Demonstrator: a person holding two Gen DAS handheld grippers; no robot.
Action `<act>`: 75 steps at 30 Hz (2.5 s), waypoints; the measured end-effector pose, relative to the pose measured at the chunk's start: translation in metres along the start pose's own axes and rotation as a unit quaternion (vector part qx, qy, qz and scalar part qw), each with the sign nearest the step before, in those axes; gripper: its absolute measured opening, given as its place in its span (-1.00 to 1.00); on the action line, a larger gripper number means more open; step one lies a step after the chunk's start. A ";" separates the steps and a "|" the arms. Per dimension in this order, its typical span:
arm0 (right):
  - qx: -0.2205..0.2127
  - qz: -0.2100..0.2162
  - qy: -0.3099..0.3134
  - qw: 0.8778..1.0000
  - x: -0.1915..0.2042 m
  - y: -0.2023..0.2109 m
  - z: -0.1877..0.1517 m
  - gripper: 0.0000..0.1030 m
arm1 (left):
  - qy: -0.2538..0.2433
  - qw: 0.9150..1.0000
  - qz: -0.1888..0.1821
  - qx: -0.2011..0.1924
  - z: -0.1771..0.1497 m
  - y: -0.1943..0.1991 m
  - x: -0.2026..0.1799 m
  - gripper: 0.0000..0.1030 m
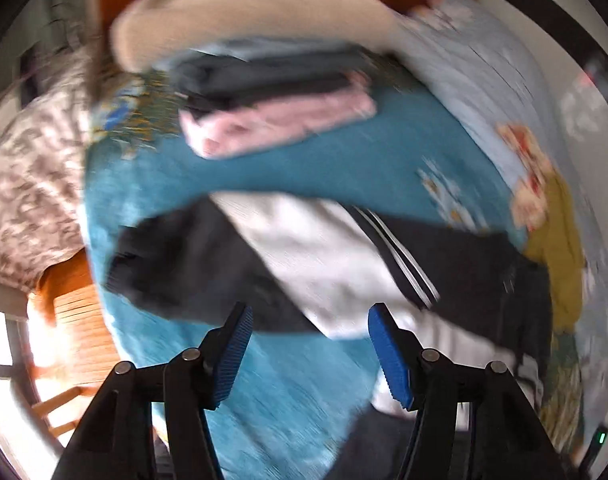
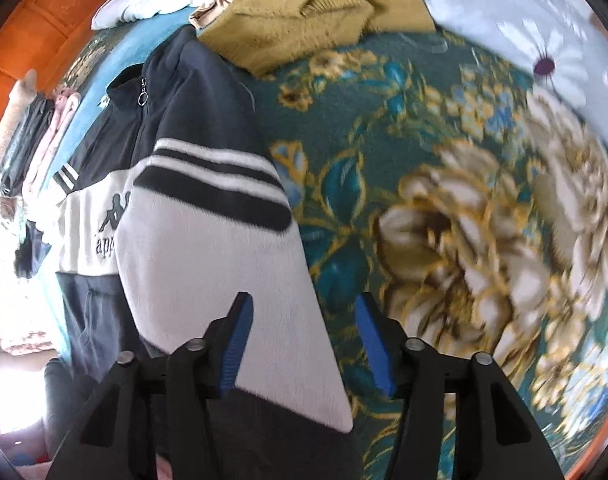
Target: Fold clothes
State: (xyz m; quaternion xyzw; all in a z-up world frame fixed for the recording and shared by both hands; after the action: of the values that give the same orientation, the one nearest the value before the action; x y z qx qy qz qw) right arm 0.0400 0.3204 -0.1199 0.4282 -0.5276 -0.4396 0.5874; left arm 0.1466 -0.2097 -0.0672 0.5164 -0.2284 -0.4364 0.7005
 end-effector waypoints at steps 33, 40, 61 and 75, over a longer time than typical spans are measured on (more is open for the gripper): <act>-0.158 -0.402 0.119 0.894 -0.067 0.067 0.140 -0.91 | -0.045 0.995 -0.017 0.093 -0.071 -0.045 -0.077 0.24; -0.129 -0.468 0.142 0.863 -0.071 0.029 0.171 -0.91 | -0.027 0.995 -0.009 0.100 -0.070 -0.048 -0.064 0.24; -0.196 -0.096 -0.280 0.935 -0.169 0.063 0.120 0.07 | 0.030 0.994 -0.031 0.104 -0.080 -0.054 -0.050 0.24; -0.188 0.105 -0.503 0.837 -0.223 -0.007 0.121 0.07 | 0.099 0.985 -0.074 0.124 -0.081 -0.066 -0.075 0.24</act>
State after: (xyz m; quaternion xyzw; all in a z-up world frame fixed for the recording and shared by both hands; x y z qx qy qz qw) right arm -0.0940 0.5294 -0.1713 -0.0283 -0.6996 -0.6205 0.3532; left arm 0.1458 -0.1093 -0.1482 0.6555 -0.1716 -0.4025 0.6156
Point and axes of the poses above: each gripper's, at about its wrist camera, not at the fingertips, and y roughly against the way its jaws point, x to its left, z to its top, the point moved 7 cm from there along -y, roughly the way its jaws point, and after that the axes turned 11 degrees about -y, right-handed, at the moved point
